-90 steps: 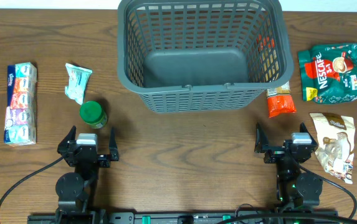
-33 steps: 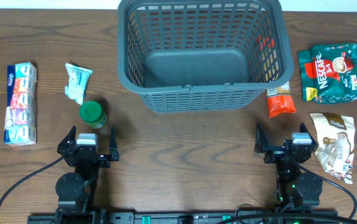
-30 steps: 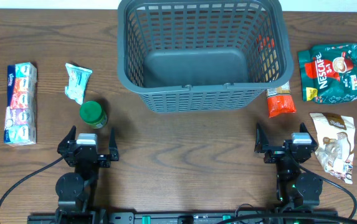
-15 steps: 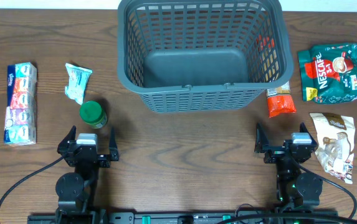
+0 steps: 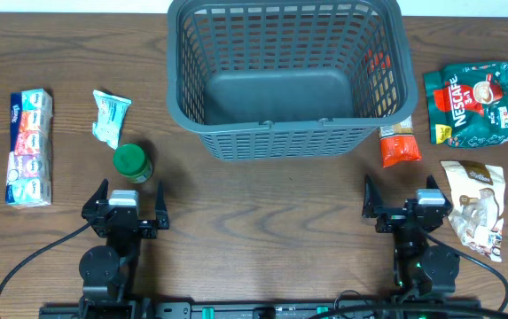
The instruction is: Pack container
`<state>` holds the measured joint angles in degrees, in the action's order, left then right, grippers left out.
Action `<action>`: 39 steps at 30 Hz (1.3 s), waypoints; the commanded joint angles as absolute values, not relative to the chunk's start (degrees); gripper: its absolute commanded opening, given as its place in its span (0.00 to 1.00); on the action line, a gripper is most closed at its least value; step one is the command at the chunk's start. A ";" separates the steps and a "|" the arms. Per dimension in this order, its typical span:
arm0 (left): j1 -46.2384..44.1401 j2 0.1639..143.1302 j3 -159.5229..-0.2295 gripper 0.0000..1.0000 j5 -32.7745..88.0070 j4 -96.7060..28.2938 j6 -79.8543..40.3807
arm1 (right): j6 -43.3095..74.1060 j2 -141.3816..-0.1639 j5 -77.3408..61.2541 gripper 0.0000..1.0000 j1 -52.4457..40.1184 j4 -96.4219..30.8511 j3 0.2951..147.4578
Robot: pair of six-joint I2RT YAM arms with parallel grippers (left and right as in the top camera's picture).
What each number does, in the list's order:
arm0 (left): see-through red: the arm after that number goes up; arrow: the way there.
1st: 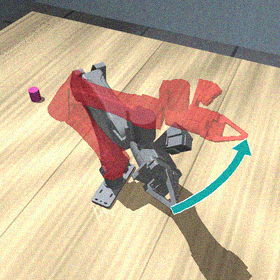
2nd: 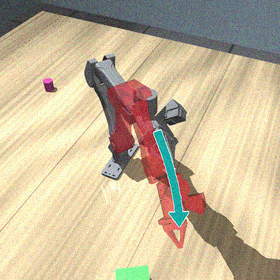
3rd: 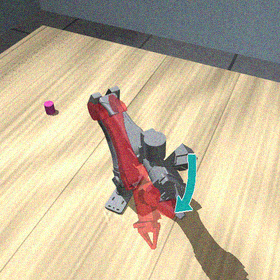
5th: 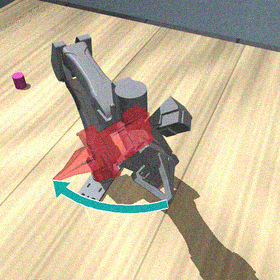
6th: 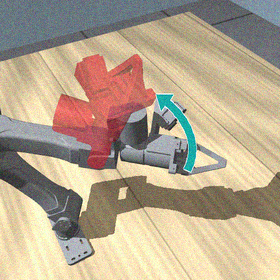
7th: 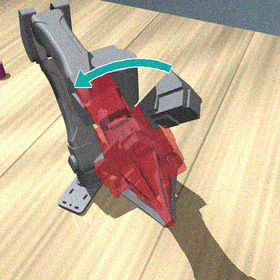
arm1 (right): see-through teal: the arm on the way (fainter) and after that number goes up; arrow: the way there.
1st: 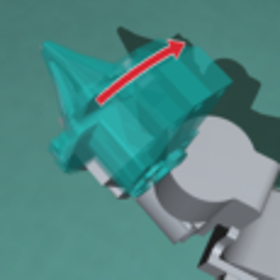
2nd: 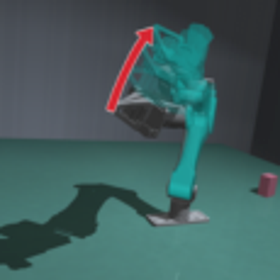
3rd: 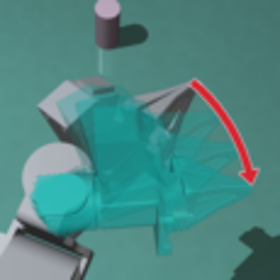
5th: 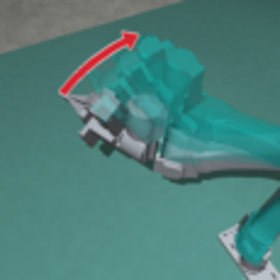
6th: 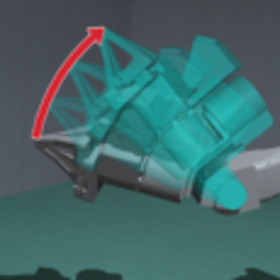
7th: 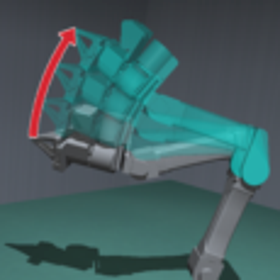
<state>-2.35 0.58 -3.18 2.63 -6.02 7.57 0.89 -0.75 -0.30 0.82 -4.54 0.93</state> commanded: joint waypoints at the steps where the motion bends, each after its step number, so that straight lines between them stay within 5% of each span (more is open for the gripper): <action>1: -2.37 0.23 -1.56 0.99 2.55 -6.55 7.90 | 2.35 -1.54 4.51 0.99 0.36 -5.80 5.13; 15: -2.37 0.23 -1.56 0.99 2.55 -6.55 7.90 | 2.28 -28.93 14.15 0.99 1.30 -19.99 43.09; 31: -2.37 0.23 -1.56 0.98 2.55 -6.55 7.90 | -1.02 -74.32 8.78 0.99 12.43 -64.58 107.59; 39: -2.37 0.23 -1.56 0.99 2.55 -6.55 7.90 | -4.71 -76.90 11.99 0.99 12.51 -66.96 110.91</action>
